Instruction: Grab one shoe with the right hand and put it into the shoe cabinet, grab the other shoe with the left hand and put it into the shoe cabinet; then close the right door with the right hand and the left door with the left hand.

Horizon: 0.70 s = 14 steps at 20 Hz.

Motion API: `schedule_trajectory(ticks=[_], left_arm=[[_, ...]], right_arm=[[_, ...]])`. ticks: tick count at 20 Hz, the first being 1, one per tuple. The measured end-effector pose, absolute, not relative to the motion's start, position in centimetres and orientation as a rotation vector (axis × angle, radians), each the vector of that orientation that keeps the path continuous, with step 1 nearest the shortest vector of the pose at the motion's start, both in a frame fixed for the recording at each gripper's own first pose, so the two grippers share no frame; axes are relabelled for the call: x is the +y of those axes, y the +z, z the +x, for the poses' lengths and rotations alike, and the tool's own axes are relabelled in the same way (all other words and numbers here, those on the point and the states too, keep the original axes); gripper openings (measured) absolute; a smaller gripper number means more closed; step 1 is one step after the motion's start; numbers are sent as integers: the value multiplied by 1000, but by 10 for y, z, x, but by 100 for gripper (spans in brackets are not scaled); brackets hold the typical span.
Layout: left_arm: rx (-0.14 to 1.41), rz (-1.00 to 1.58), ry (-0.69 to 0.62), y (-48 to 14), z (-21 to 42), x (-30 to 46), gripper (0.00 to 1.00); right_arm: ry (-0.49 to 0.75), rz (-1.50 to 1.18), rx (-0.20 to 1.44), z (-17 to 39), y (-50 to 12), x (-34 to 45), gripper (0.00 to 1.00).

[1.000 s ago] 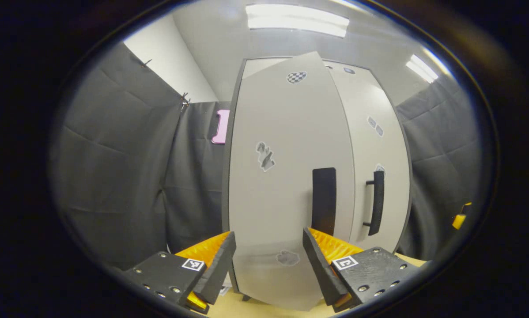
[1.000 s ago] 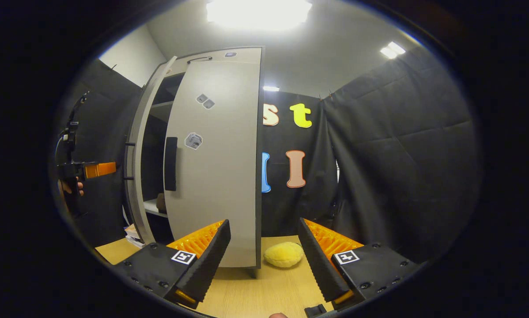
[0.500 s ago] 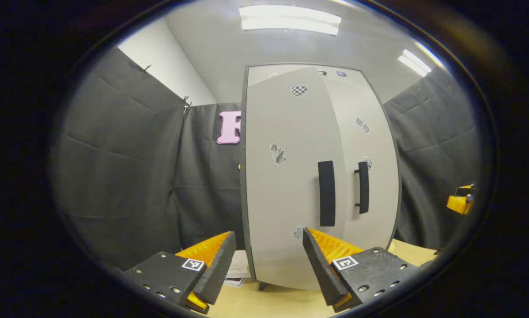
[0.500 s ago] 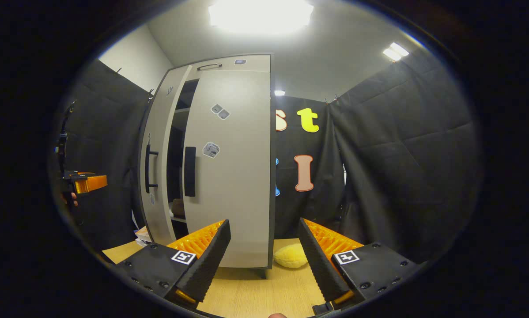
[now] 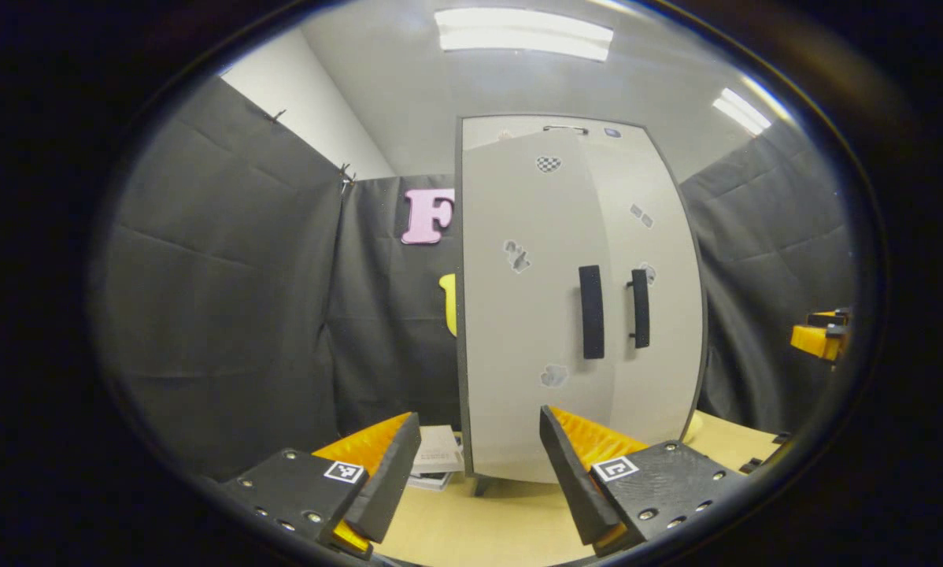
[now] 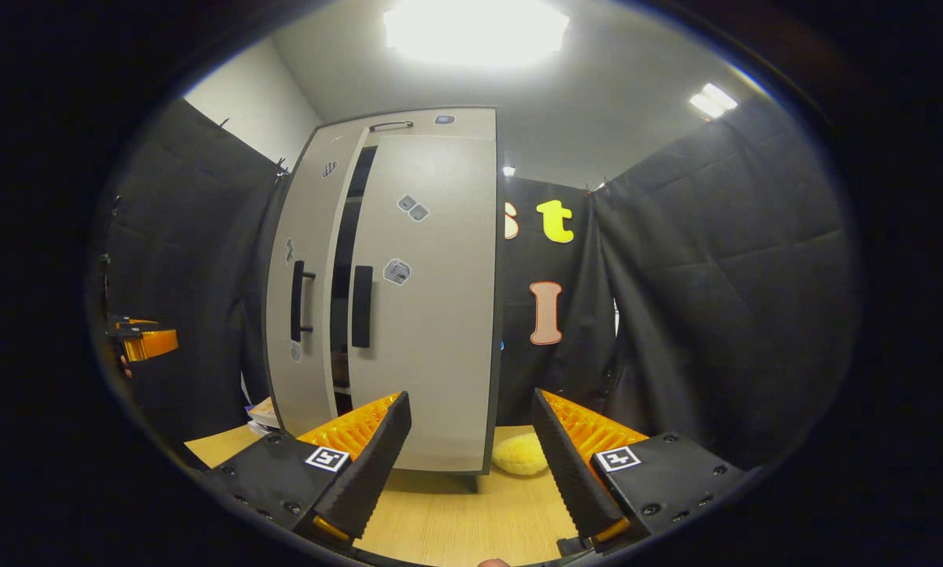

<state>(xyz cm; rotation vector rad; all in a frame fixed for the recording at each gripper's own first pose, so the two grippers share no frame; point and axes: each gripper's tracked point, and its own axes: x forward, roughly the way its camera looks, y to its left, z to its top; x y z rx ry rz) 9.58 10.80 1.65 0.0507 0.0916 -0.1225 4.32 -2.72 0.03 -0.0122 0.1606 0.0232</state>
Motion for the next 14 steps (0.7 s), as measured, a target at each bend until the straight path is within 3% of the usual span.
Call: schedule_trajectory(ticks=[14], left_arm=[[76, 45, -71, 28, 79, 141, 95]], right_arm=[[36, -14, 125, 46, 14, -22, 98]])
